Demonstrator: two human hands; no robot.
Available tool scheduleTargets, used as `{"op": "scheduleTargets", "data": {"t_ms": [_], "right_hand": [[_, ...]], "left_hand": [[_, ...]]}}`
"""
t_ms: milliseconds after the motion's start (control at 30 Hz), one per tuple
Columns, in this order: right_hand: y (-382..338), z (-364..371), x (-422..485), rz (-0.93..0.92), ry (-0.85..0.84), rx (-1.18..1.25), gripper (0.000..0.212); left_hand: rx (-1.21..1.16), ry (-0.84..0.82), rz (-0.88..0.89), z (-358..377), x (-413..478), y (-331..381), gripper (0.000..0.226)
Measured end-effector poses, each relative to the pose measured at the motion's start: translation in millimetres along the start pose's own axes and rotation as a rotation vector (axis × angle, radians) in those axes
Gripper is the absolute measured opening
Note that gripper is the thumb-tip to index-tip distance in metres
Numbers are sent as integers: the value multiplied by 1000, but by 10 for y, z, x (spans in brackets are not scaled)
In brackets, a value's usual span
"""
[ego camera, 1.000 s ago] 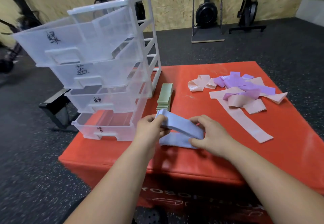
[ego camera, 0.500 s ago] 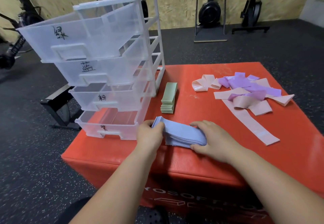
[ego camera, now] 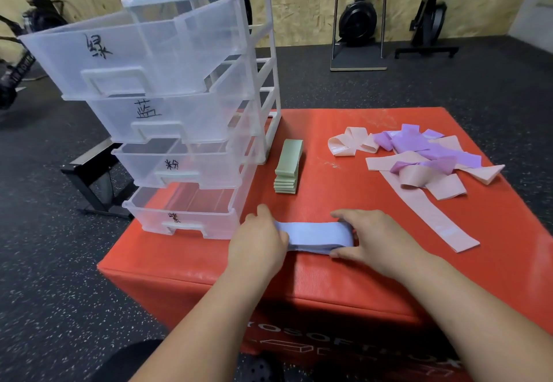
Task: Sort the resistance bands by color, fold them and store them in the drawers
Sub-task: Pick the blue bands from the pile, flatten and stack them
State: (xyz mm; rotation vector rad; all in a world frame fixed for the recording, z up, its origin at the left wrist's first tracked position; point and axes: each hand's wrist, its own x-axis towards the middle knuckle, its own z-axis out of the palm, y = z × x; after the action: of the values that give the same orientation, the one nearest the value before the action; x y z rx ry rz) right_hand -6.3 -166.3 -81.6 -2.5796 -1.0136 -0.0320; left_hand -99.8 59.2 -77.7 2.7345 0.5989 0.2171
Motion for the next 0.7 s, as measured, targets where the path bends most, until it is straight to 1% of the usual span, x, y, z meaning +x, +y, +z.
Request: {"op": "scheduleTargets", "data": {"t_ms": [33,100,133,167,200,233,300,333,433,500,600,700], "right_hand": [[0,-7,10,1,-3,-10,89],[-2,-19,24,5,-17,-18,89],[-5,-23,27,5,-25,-19,89],[-7,-24,30,4,-28,-19,89],[-5,-22,29,4,-27,-16,89],[-3,-21,29,0,-24,-13,89],[7,-19,29,-11,-26,-19,89],[13,-15,32,-17,-32,-27,89],[24,-13,46,-28,-43,-54,89],[32,-16,62,-34,-52,-70,87],[41,-12,72,-56,-95,-63,78],[24,-21,78,-31,-92,-38,74]], "left_hand": [[100,9,28,-11,-19,5,32],[262,100,111,7,-27,38,40],[285,168,190,28,-16,61,40],[279,199,289,41,3,89,40],[252,151,397,61,32,104,43],[218,48,501,77,61,113,51],[165,-181,619,92,116,119,66],[146,-226,640,97,151,110,67],[86,-199,628,103,251,44,63],[33,-218,596,80,297,3,64],[-5,-222,587,95,342,-36,65],[9,-216,613,91,356,-37,65]]}}
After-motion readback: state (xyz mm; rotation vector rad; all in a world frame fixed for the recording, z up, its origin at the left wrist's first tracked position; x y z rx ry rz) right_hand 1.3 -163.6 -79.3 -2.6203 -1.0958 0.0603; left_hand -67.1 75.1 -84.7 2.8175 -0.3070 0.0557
